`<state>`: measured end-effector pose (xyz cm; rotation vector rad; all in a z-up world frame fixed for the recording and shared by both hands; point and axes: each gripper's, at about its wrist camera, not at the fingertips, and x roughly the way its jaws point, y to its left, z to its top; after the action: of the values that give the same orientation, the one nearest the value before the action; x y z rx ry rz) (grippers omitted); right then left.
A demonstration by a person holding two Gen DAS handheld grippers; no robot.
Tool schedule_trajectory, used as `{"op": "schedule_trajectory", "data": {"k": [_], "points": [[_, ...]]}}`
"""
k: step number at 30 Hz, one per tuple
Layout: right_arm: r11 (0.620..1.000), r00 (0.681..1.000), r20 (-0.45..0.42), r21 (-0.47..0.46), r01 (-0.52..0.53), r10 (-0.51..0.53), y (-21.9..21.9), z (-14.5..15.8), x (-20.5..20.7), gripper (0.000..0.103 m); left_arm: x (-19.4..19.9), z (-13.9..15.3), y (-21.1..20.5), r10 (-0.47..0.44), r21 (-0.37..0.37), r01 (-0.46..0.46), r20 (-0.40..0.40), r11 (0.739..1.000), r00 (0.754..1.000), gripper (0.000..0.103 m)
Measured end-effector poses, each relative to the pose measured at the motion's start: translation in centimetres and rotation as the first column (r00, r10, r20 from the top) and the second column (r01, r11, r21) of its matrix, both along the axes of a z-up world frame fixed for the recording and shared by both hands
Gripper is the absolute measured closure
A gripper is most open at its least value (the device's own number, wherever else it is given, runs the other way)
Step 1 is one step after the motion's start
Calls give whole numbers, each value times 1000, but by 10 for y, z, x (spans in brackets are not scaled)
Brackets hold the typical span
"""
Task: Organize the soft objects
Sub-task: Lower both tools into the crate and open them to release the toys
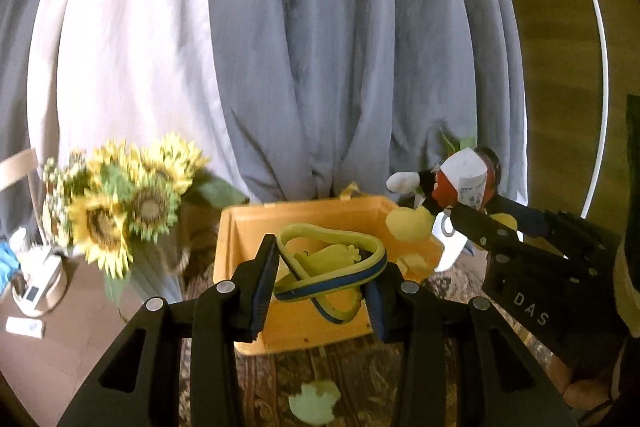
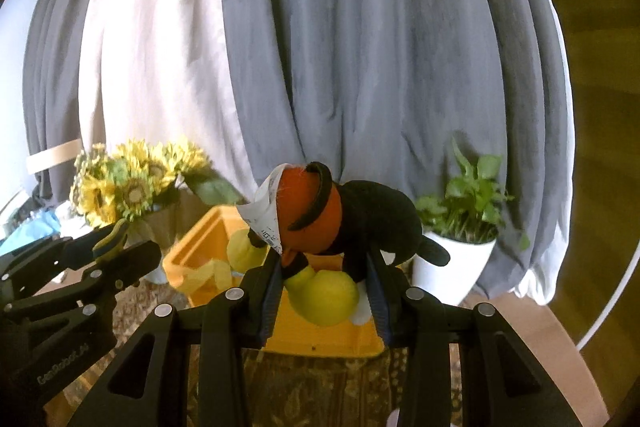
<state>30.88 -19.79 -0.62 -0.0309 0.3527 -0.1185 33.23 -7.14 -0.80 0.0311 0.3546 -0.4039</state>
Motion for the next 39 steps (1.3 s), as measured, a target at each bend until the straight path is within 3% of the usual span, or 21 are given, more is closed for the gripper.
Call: {"op": "schedule_trajectory", "data": {"k": [11, 17, 26, 39], "points": [[1000, 999, 51, 9, -11, 11, -4, 21, 34, 64, 39, 24, -8, -1, 29, -1, 70, 1000, 998, 63], [1000, 999, 44, 0, -11, 11, -5, 20, 59, 64, 68, 23, -10, -8, 39, 5, 73, 999, 997, 63], [1000, 1000, -15, -7, -17, 17, -7, 1, 112, 64, 126, -1, -17, -4, 54, 3, 20, 999, 1000, 63], [999, 984, -175, 36, -37, 43, -18, -49, 163, 63, 178, -44, -34, 16, 116, -4, -103, 993, 995, 63]]}}
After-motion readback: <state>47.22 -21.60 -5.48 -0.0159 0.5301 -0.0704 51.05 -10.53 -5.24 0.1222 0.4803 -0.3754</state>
